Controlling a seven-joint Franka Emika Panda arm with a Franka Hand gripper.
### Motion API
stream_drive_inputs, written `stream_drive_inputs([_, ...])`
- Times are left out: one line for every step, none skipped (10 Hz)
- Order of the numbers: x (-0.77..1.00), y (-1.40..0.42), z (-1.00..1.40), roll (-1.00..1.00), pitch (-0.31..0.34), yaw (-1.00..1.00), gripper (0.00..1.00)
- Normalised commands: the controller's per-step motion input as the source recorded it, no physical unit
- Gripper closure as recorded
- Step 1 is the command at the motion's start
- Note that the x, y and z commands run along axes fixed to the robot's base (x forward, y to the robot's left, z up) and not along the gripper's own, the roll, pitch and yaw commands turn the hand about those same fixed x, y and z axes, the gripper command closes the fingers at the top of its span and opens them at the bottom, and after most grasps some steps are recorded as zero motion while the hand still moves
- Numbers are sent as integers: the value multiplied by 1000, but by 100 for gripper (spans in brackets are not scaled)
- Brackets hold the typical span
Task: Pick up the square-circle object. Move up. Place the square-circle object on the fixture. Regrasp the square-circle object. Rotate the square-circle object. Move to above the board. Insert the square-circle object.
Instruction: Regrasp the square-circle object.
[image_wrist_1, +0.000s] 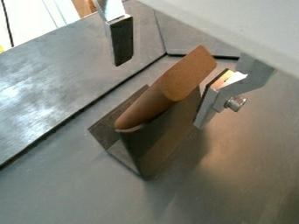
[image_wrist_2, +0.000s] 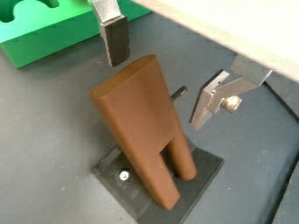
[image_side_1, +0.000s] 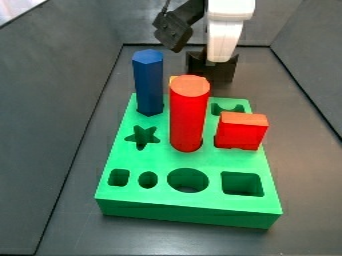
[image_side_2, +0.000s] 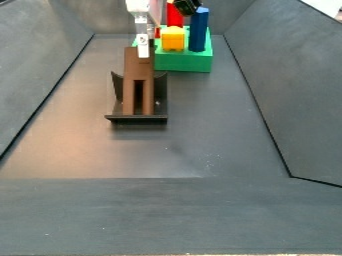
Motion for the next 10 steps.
stream_drive_inputs([379,-14,-3,-20,206,63,0])
stream_drive_inputs([297,-15,1,-20,207,63,0])
stream_drive_inputs([219,-17,-2,-25,211,63,0])
stream_drive_inputs([185,-15,-6,-27,213,62,0])
stream_drive_inputs([116,-14,3,-29,217,63,0])
stream_drive_inputs([86,-14,6,-30,217,65,0])
stream_drive_inputs([76,-12,5,-29,203,68,0])
stream_drive_inputs([76,-12,5,-29,202,69,0])
stream_drive_inputs([78,-13,5,-29,200,69,0])
stream_drive_inputs([0,500,167,0,0,0,100])
